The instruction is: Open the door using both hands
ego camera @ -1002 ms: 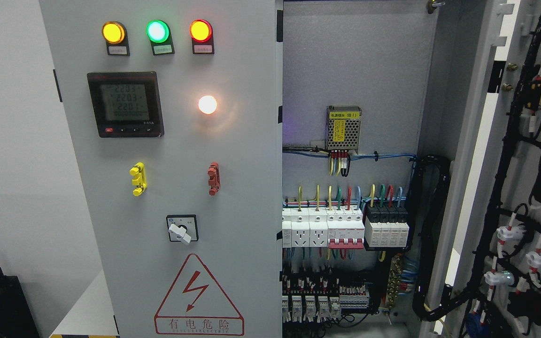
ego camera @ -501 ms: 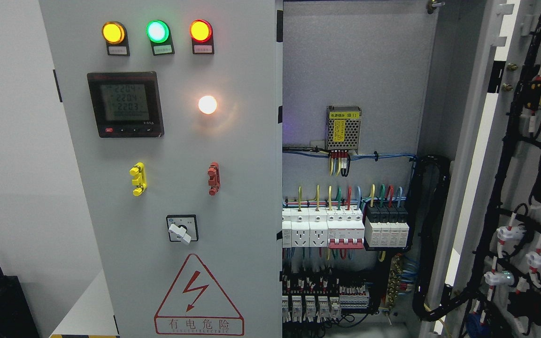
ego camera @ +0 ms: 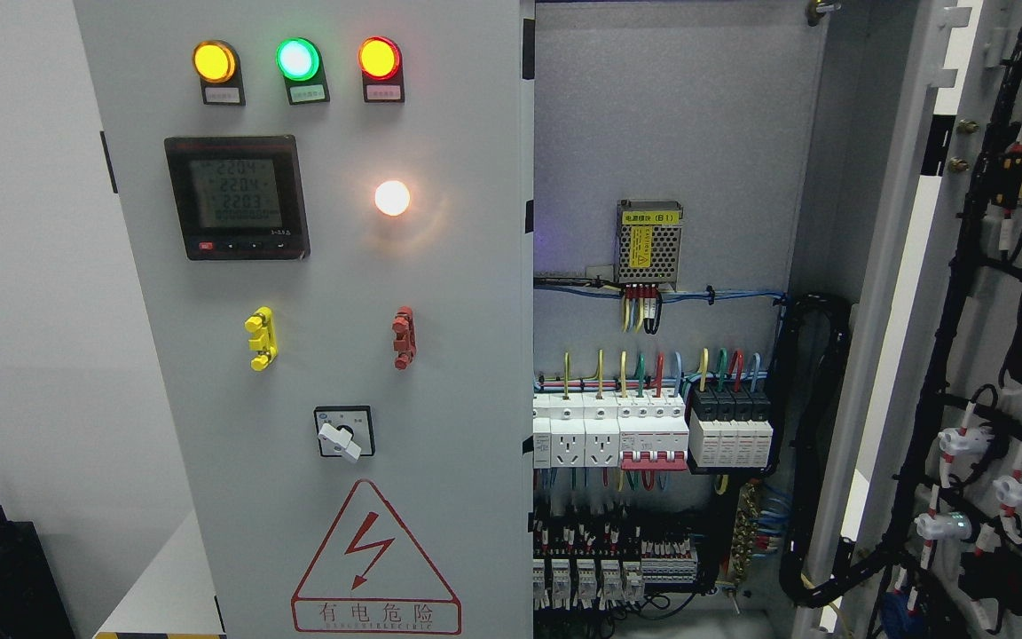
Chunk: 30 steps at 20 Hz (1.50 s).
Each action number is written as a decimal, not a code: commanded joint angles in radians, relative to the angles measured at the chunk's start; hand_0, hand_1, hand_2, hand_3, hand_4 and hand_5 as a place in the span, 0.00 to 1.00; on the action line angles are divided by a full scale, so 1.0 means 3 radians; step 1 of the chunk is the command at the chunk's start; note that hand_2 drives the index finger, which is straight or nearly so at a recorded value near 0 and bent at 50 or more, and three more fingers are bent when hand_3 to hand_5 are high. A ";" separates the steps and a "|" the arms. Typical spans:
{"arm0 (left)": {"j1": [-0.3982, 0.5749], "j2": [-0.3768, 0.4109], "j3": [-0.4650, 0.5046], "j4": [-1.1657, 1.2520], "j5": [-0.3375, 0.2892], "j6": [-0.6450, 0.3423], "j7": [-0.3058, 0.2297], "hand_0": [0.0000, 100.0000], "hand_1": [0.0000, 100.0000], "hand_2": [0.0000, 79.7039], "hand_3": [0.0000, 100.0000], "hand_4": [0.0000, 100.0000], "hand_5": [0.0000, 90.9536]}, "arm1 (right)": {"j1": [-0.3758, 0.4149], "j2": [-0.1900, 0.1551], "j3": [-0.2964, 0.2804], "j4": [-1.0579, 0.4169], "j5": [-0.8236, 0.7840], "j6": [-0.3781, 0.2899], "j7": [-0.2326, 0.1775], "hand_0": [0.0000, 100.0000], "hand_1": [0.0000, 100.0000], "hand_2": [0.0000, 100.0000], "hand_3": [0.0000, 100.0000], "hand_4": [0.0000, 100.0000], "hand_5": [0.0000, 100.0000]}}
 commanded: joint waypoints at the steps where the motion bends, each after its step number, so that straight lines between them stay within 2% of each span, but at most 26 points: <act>1: 0.0000 -0.0010 -0.0041 -0.0078 0.0004 0.0000 0.0001 0.00 0.00 0.00 0.00 0.03 0.00 | -0.0342 -0.0233 0.0455 -0.0417 -0.0008 -0.0013 0.0018 0.11 0.00 0.00 0.00 0.00 0.00; 9: 0.0000 -0.0010 -0.0041 -0.0078 -0.0001 0.0000 0.0001 0.00 0.00 0.00 0.00 0.03 0.00 | -0.0884 -0.0141 0.0430 -0.0417 -0.0013 -0.0013 0.0018 0.11 0.00 0.00 0.00 0.00 0.00; 12: 0.0000 -0.0010 -0.0041 -0.0078 -0.0001 0.0000 0.0001 0.00 0.00 0.00 0.00 0.03 0.00 | -0.1068 -0.0075 0.0425 -0.0402 -0.0023 0.0013 0.0013 0.11 0.00 0.00 0.00 0.00 0.00; 15: 0.0000 -0.0010 -0.0041 -0.0078 -0.0001 0.0005 0.0001 0.00 0.00 0.00 0.00 0.03 0.00 | -0.1263 -0.0049 0.0404 -0.0320 -0.0227 0.0044 0.0013 0.11 0.00 0.00 0.00 0.00 0.00; 20: 0.0000 -0.0010 -0.0041 -0.0078 -0.0001 0.0000 0.0001 0.00 0.00 0.00 0.00 0.03 0.00 | -0.1523 -0.0034 0.0272 -0.0304 -0.0729 0.0370 0.0013 0.11 0.00 0.00 0.00 0.00 0.00; 23: 0.0000 -0.0010 -0.0041 -0.0078 -0.0001 0.0000 0.0001 0.00 0.00 0.00 0.00 0.03 0.00 | -0.1661 0.0038 0.0174 -0.0304 -0.0734 0.0539 0.0013 0.11 0.00 0.00 0.00 0.00 0.00; 26: 0.0000 -0.0010 -0.0041 -0.0078 -0.0001 0.0000 0.0001 0.00 0.00 0.00 0.00 0.03 0.00 | -0.1795 0.0201 0.0031 -0.0289 -0.0739 0.0682 0.0013 0.11 0.00 0.00 0.00 0.00 0.00; 30: 0.0000 -0.0010 -0.0041 -0.0078 -0.0001 0.0000 0.0001 0.00 0.00 0.00 0.00 0.03 0.00 | -0.1963 0.0222 0.0016 -0.0289 -0.0744 0.0953 0.0013 0.11 0.00 0.00 0.00 0.00 0.00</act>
